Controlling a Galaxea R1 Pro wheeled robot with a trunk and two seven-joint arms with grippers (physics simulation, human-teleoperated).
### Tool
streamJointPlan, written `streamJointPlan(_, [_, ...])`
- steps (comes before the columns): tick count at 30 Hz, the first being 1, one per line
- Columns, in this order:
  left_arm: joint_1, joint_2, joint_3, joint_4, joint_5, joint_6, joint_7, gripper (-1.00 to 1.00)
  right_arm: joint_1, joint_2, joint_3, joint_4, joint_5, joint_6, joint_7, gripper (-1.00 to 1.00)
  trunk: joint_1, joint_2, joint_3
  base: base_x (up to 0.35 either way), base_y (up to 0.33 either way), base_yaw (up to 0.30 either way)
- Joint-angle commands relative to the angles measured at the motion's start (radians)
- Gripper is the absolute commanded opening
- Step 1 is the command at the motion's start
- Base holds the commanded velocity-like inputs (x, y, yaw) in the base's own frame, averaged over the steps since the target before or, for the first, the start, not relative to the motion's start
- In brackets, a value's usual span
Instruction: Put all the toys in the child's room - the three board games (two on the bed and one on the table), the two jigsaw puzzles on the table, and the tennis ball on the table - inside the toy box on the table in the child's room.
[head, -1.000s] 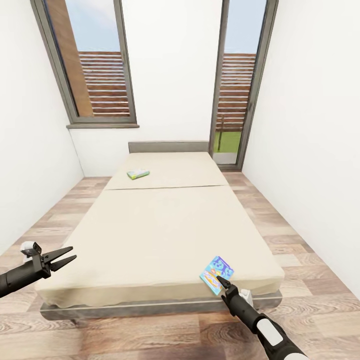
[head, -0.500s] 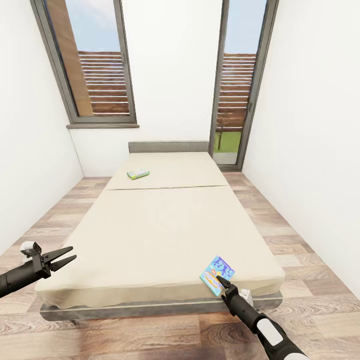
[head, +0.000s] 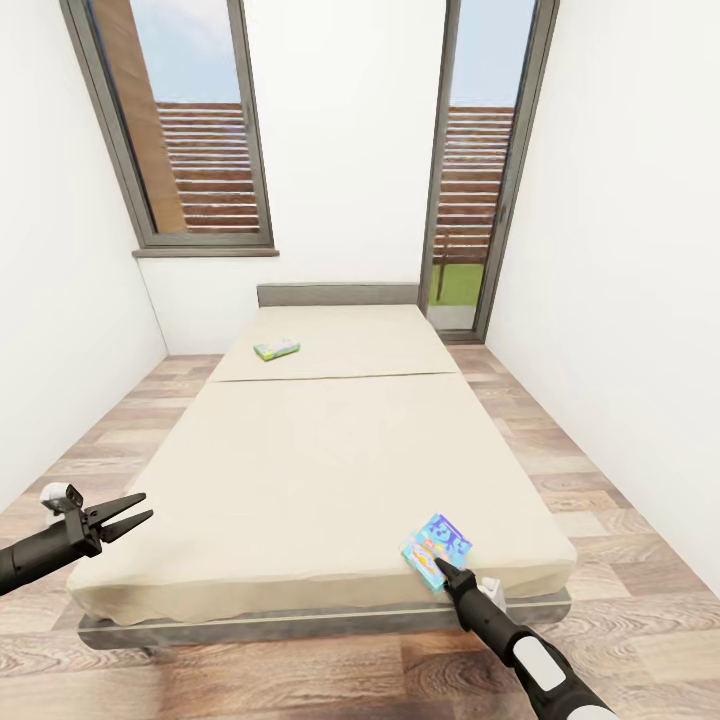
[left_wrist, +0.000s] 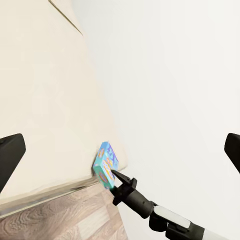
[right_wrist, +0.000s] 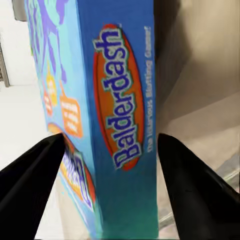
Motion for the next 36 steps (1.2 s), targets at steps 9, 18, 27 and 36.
streamJointPlan(9, [-0.001, 0.0, 0.0, 0.0, -0.002, 0.011, -0.005, 1.0, 0.0, 0.002, -0.004, 0.0, -0.005, 0.011, -0.001, -1.0, 0.0, 0.0, -0.001, 0.001, 0.0, 0.0])
streamJointPlan(18, [-0.001, 0.0, 0.001, 0.0, -0.002, 0.011, -0.005, 1.0, 0.0, 0.002, -0.004, 0.0, -0.005, 0.011, 0.0, -1.0, 0.0, 0.0, -0.001, 0.0, 0.0, 0.0])
streamJointPlan(27, [-0.004, 0.012, -0.002, -0.003, -0.002, 0.023, -0.005, 1.0, -0.016, -0.011, 0.002, -0.071, 0.008, 0.11, 0.0, -1.0, -0.035, 0.063, 0.027, 0.0, 0.0, 0.0])
streamJointPlan(36, [-0.009, 0.013, -0.009, -0.004, -0.006, 0.026, -0.005, 1.0, -0.005, -0.012, 0.075, -0.272, 0.01, 0.229, 0.011, -1.0, -0.069, 0.126, 0.055, 0.0, 0.0, 0.0])
